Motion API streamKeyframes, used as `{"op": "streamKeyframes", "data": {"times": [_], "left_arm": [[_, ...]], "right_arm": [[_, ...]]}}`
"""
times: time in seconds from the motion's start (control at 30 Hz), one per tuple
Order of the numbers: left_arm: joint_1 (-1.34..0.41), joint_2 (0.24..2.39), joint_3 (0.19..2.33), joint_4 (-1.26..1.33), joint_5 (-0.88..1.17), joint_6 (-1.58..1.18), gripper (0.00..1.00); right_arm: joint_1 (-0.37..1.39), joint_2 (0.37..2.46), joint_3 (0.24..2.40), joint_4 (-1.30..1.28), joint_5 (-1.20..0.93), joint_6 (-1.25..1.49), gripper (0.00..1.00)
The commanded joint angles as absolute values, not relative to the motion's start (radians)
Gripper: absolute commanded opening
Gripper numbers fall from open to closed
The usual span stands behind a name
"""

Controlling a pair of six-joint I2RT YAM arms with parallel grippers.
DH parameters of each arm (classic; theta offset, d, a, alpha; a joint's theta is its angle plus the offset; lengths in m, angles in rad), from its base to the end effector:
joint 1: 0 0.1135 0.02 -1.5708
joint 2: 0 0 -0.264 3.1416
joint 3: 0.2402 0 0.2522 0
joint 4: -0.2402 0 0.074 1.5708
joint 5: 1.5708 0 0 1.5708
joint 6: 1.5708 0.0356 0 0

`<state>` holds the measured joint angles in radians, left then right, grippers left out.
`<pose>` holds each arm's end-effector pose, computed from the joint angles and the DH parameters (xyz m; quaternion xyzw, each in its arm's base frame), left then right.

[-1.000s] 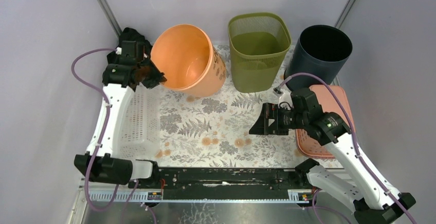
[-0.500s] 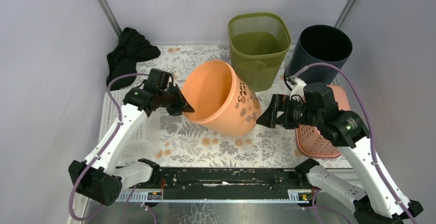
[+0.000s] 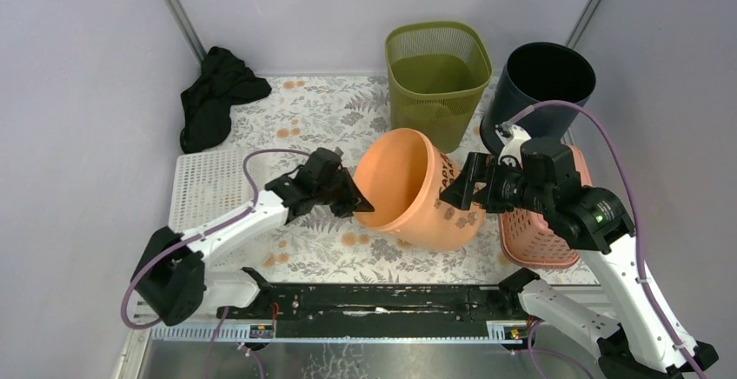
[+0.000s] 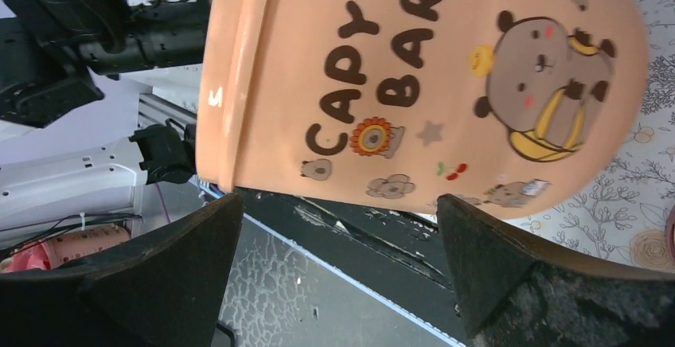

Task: Turn the large container upside down
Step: Turn the container upside down at the center of the board.

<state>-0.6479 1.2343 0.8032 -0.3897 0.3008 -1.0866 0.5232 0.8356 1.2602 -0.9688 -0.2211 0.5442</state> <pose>0.1962 -0.1617 0.2358 -0.1466 0.9099 -0.3663 0.1280 0.1126 0.0739 0.4086 -0.0451 0.8663 0.3310 0.3713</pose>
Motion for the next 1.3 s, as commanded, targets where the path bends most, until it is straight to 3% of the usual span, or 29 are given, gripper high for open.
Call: {"op": "streamKeyframes", "data": {"times": [0.0, 0.13, 0.2, 0.37, 0.83, 0.93, 1.1, 1.27], "left_arm": [[-0.707, 1.304, 0.782, -0.072, 0.256, -1.170, 0.00], [-0.712, 1.366, 0.770, -0.033, 0.230, -1.157, 0.02], [-0.714, 1.389, 0.773, -0.037, 0.223, -1.126, 0.22], [-0.712, 1.418, 0.775, -0.117, 0.178, -1.045, 0.50], [-0.711, 1.439, 0.735, -0.304, 0.062, -0.902, 0.61], [-0.711, 1.412, 0.717, -0.333, 0.047, -0.900, 0.69], [-0.710, 1.385, 0.744, -0.462, 0.004, -0.894, 0.74], [-0.711, 1.326, 0.780, -0.568, -0.004, -0.909, 0.92]], "right_arm": [[0.520, 0.832, 1.304, -0.977, -0.189, 0.547, 0.99], [0.521, 0.830, 1.295, -0.971, -0.190, 0.548, 0.99], [0.521, 0.831, 1.288, -0.967, -0.192, 0.546, 0.99], [0.521, 0.827, 1.270, -0.961, -0.192, 0.542, 0.99], [0.521, 0.823, 1.230, -0.941, -0.202, 0.546, 0.99], [0.520, 0.823, 1.221, -0.936, -0.207, 0.548, 0.99], [0.520, 0.822, 1.204, -0.925, -0.214, 0.554, 0.99], [0.521, 0.824, 1.195, -0.928, -0.212, 0.552, 0.99]]}}
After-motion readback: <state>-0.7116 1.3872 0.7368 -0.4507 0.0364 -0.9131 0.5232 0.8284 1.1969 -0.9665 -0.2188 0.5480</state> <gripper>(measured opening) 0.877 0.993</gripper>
